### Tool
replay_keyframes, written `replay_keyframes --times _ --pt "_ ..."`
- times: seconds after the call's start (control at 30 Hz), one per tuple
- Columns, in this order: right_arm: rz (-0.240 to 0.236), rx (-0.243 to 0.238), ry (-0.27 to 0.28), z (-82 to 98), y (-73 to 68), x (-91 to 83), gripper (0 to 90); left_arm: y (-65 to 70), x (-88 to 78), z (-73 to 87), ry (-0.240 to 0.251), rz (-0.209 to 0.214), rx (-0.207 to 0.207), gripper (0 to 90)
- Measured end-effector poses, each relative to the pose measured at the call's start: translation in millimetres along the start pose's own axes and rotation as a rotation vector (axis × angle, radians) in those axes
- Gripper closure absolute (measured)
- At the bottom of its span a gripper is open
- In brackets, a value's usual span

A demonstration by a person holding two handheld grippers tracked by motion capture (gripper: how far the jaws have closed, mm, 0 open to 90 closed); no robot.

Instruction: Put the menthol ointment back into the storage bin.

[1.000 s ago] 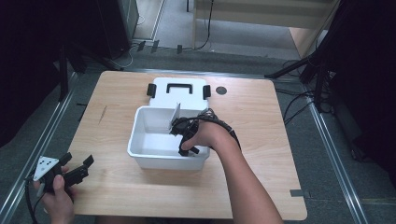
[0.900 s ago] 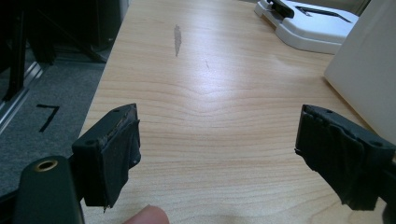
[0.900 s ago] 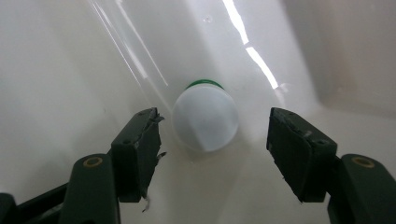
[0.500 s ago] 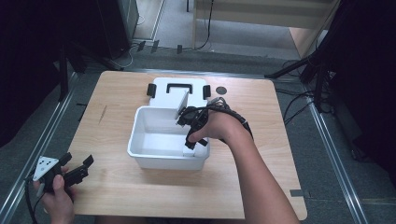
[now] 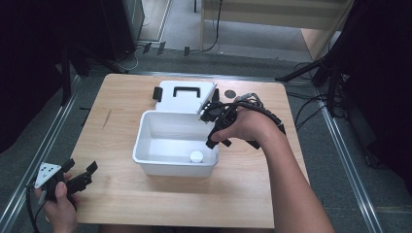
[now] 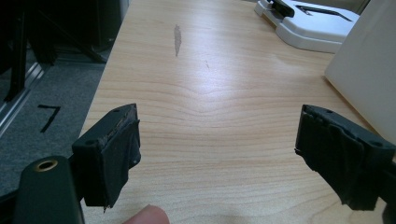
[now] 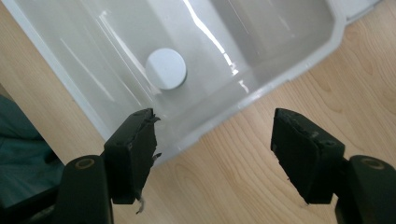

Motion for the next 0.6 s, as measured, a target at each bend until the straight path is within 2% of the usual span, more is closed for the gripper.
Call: replay_keyframes --times 0.3,0.6 --pt "0.011 0.031 -0.011 21.5 11.6 -2.5 31.6 0.4 0.0 0.0 0.002 -0.001 0.002 14.4" --pt "0.014 0.088 -0.017 54.9 28.8 4.5 31.9 1.1 0.0 0.2 0.001 -0.001 0.004 14.4"
Point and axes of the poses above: each handheld gripper's, and its own axes: x roughly forward along the jaws, z roughly out of its underside, y roughly to its right, the point moved 5 cm from there along x, roughly forward along the jaws, and after that the axes turned 4 degrees about -z, right-handed, at the moved point
